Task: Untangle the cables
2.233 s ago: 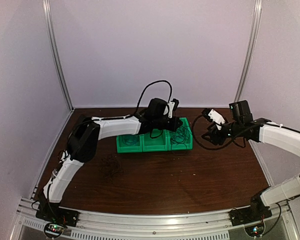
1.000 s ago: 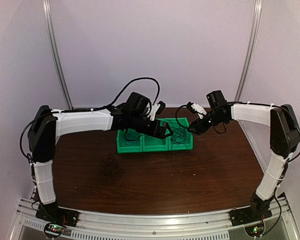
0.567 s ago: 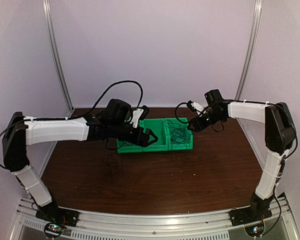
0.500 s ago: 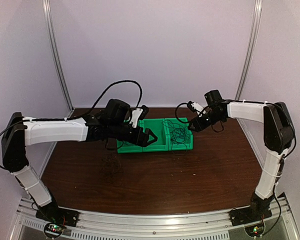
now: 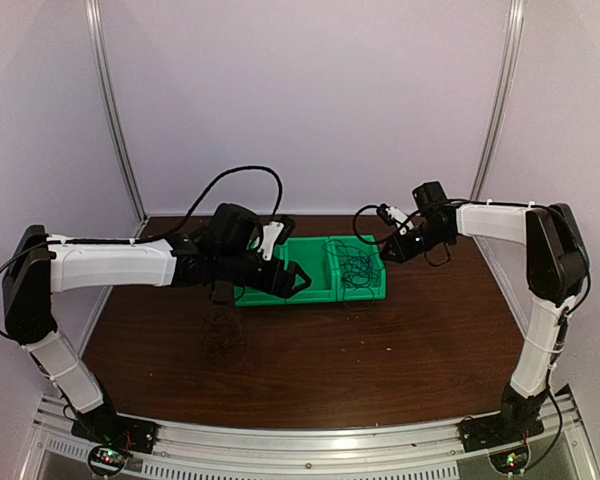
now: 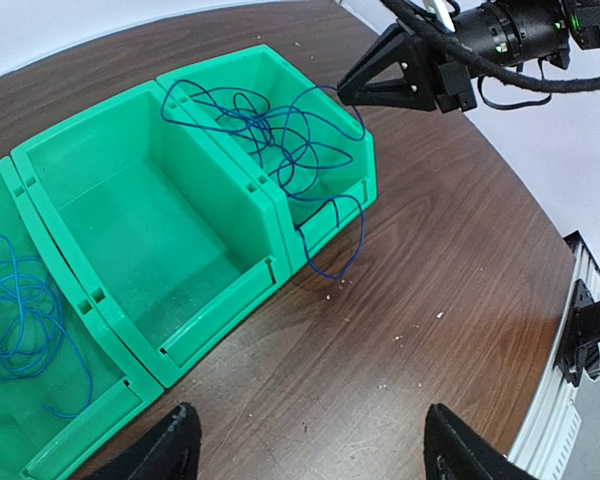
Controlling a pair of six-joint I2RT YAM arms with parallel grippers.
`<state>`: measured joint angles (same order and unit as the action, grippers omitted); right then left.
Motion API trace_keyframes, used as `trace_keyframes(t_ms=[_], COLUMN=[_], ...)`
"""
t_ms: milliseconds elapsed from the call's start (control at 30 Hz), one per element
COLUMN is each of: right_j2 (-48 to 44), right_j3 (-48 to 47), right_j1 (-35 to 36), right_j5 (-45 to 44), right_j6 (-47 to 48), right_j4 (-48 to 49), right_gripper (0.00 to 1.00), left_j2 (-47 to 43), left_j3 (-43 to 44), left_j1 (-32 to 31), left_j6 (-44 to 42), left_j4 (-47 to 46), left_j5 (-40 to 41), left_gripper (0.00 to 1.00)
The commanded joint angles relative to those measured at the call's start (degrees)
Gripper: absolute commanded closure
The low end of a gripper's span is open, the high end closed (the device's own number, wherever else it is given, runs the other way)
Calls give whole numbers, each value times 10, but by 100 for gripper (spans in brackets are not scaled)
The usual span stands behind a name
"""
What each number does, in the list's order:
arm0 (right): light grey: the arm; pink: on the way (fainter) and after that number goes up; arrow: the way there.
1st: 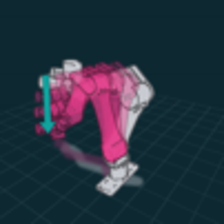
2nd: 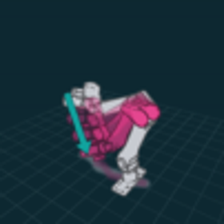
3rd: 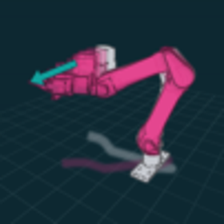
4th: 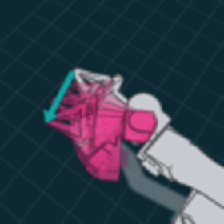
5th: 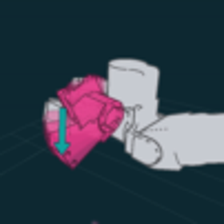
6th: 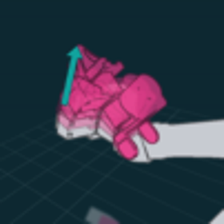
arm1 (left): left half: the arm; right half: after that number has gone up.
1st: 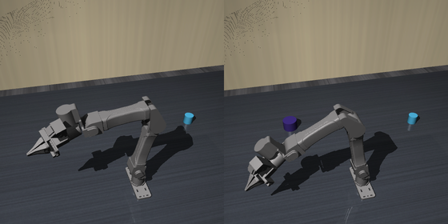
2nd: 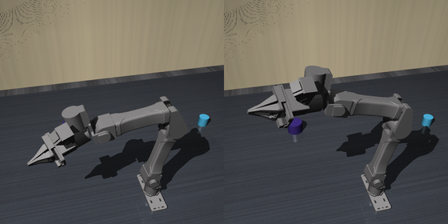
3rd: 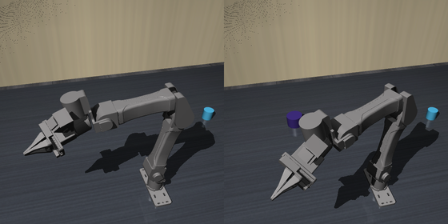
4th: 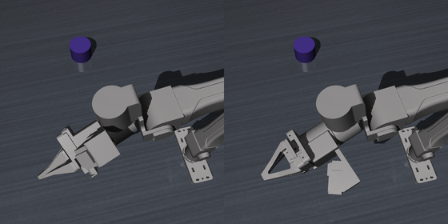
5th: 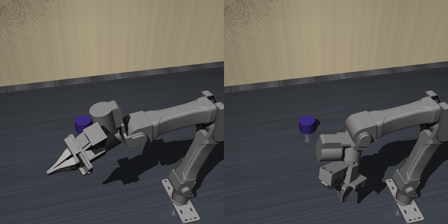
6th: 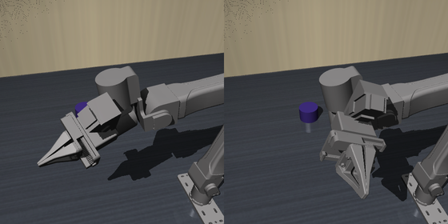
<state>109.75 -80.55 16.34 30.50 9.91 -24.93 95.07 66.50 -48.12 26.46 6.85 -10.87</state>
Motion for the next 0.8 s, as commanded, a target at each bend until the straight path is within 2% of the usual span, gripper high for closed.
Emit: trace_keyframes(t_ms=[0,167,367,633,667,733,767], right_j2=[-3,-4,-3,58,55,31,14], right_j3=[-12,-15,-33,-100,-101,-91,-82], right_j1=[-2,-2,5,40,44,47,48], right_j5=[32,38,42,24,25,19,16], right_j6=[-6,-6,4,26,32,55,72], right_j4=[-5,-5,-8,-47,-51,-52,-51], right_gripper=[90,100,100,100,96,77,71], left_j2=[-9,-14,-23,-45,-50,-63,-70], left_j3=[-4,-6,-9,-22,-25,-30,-34], left_j1=[-1,-1,-1,-1,-1,-1,-1], left_j6=[-8,-13,-17,-19,-19,-20,-21], left_j4=[-30,-20,-10,0,2,6,7], left_j5=[6,18,34,57,60,69,75], left_gripper=[22,22,22,22,22,22,22])
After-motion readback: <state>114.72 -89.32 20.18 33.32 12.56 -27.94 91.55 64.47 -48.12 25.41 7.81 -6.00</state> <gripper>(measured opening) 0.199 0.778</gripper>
